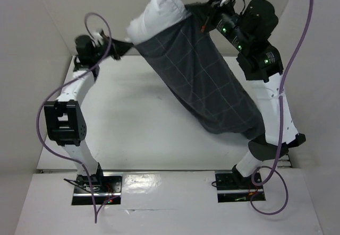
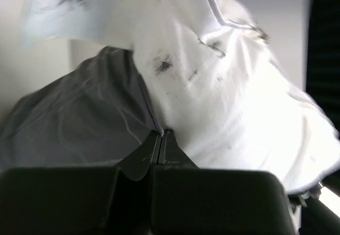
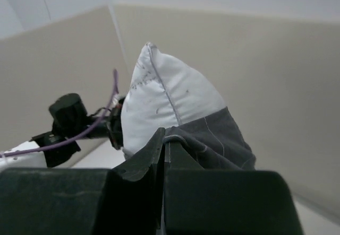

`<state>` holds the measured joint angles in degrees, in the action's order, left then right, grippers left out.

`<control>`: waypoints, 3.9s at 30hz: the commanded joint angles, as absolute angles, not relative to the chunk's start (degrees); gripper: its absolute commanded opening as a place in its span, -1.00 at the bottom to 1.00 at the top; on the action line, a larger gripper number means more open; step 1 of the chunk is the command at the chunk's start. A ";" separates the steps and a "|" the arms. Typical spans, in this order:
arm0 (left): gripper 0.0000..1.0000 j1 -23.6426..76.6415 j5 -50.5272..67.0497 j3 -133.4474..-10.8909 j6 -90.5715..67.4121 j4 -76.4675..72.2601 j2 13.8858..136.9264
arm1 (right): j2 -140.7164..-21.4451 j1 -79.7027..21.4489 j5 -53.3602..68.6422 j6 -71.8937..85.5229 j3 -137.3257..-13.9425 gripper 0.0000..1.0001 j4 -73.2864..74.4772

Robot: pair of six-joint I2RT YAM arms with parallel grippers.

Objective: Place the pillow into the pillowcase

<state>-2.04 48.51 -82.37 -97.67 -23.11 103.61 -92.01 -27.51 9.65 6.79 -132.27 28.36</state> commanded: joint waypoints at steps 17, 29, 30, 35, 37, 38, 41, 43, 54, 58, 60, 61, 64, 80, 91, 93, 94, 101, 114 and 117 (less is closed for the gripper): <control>-1.00 -15.74 51.59 -124.12 -97.93 -21.91 95.37 | -77.78 -26.72 4.05 7.47 -115.97 -1.00 1.65; -1.00 -21.37 51.50 -124.68 -105.05 -26.74 94.32 | -72.86 -26.19 0.09 6.68 -115.07 -1.00 4.61; -1.00 -20.31 51.50 -122.37 -104.42 -27.42 93.70 | -74.17 -26.19 0.09 6.68 -114.00 -1.00 7.70; -1.00 -17.49 51.43 -138.98 -110.46 -29.28 105.07 | -79.45 -26.19 1.93 5.45 -130.49 -1.00 8.37; -1.00 -19.76 49.58 -154.48 -112.75 -27.94 108.10 | -79.45 -26.19 3.51 5.45 -136.81 -1.00 3.71; -1.00 -20.91 49.05 -153.47 -114.50 -31.17 107.32 | -78.23 -26.19 5.60 5.45 -135.71 -1.00 1.26; -1.00 -19.62 49.04 -131.91 -104.76 -31.25 95.30 | -71.29 -26.19 4.94 7.65 -120.53 -1.00 -8.25; -1.00 -16.89 49.91 -129.30 -97.33 -22.89 92.37 | -73.46 -26.19 1.34 7.65 -118.92 -1.00 -0.39; -1.00 -25.22 50.44 -136.25 -96.96 -29.67 91.28 | -73.05 -25.66 5.99 7.03 -125.18 -1.00 -7.56; -1.00 -17.76 54.65 -131.48 -95.58 -28.09 93.49 | -76.97 -25.66 -1.57 4.84 -120.32 -1.00 5.50; -1.00 -18.28 55.46 -141.97 -98.95 -29.27 99.55 | -79.18 -25.66 -0.36 4.22 -126.27 -1.00 7.38; -1.00 -19.24 55.46 -149.43 -102.71 -28.40 102.97 | -79.89 -25.66 0.69 3.70 -129.52 -1.00 7.38; -1.00 -29.40 51.35 -145.57 -112.29 -42.49 101.90 | -77.63 -25.66 3.86 3.69 -135.70 -1.00 -1.63; -1.00 -13.79 58.36 -146.26 -92.75 -22.75 104.02 | -77.32 -25.14 -3.44 2.64 -120.00 -1.00 4.03; -1.00 -16.71 57.48 -115.88 -86.48 -31.81 88.95 | -74.01 -25.14 -0.52 5.80 -114.06 -1.00 1.58; -1.00 -14.34 58.01 -108.85 -81.86 -31.03 87.54 | -71.65 -25.14 -2.98 7.29 -106.21 -1.00 1.58; -1.00 -13.80 58.01 -107.76 -80.35 -27.63 86.84 | -71.02 -25.14 -3.86 7.29 -99.39 -1.00 0.45; -1.00 -11.95 58.62 -135.63 -82.96 -22.34 99.20 | -77.68 -23.91 -4.49 4.58 -115.92 -1.00 3.07; -1.00 -22.51 52.55 -135.70 -98.52 -36.64 92.63 | -72.33 -23.91 -1.14 4.13 -120.59 -1.00 1.48; -1.00 -19.08 53.79 -135.18 -95.90 -33.33 94.39 | -72.95 -23.91 -1.85 4.13 -115.85 -1.00 3.16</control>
